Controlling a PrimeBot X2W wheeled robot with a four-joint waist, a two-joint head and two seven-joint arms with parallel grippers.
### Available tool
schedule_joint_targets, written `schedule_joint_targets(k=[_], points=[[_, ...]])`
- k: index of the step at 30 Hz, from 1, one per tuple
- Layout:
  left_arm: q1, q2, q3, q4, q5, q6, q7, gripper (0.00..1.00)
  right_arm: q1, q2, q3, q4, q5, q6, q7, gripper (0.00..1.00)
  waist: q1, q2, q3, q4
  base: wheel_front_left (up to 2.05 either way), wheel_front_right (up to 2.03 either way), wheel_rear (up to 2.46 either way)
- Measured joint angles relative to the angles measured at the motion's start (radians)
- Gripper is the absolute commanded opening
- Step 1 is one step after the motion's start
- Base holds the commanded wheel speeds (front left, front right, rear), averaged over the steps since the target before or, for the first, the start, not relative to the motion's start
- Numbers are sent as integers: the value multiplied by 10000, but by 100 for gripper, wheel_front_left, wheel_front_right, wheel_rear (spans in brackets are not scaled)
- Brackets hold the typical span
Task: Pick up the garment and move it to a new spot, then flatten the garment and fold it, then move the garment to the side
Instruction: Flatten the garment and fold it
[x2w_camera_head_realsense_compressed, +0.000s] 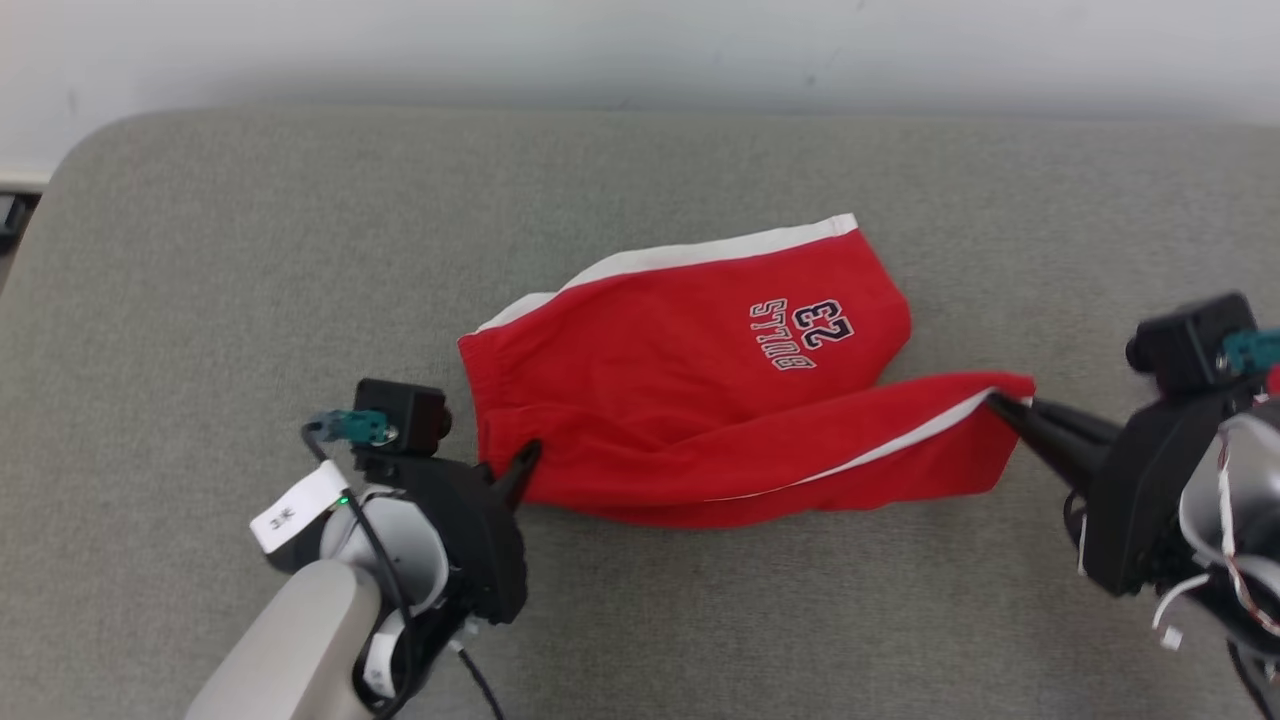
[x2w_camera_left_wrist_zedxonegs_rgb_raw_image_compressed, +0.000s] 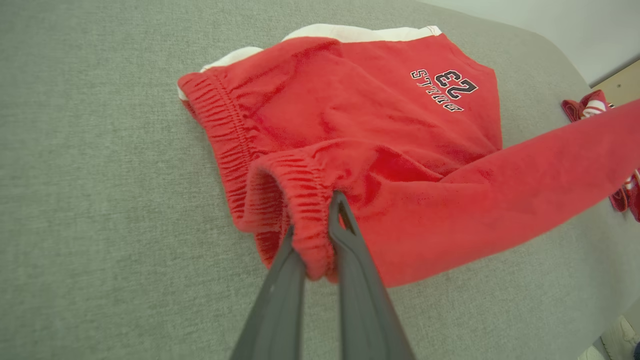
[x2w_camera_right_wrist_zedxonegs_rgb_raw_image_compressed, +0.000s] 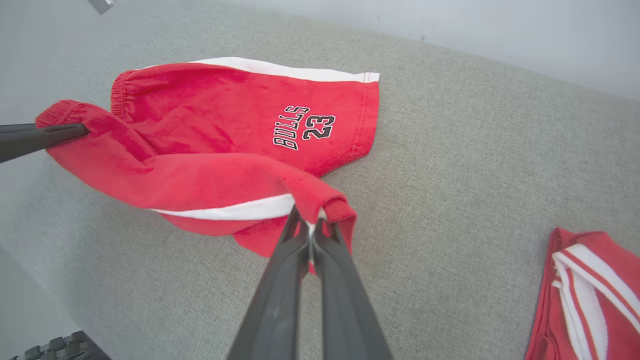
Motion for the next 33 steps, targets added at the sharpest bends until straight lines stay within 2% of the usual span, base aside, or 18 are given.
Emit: schedule_joint_targets(k=[5, 11, 16, 25, 33], points=[[-270, -399, -46, -121, 0, 6, 84, 0, -862, -148, -12, 387, -2, 75, 161, 0, 0, 0, 396, 366, 0, 0, 0], [-849, -757, 332, 33, 0, 265, -52, 0, -1881, -215, -104, 947, -36, 88, 50, 0, 1, 0, 788, 997, 0, 0, 0], [-1114, -796, 422, 284, 0, 343, -69, 0, -2382, -150, -4, 1432, -128, 130, -105, 0, 0, 0, 981, 1333, 0, 0, 0], [-2000, -1398, 487, 1099, -2, 426, 56, 0, -3340, 38, 174, 2336, -721, 113, -401, 0, 0, 0, 1292, 1425, 0, 0, 0], [-2806, -1563, 627, 1789, 94, 520, 163, 0, -4220, 311, 330, 3173, -1179, -33, -903, 0, 0, 0, 1576, 1267, 0, 0, 0]])
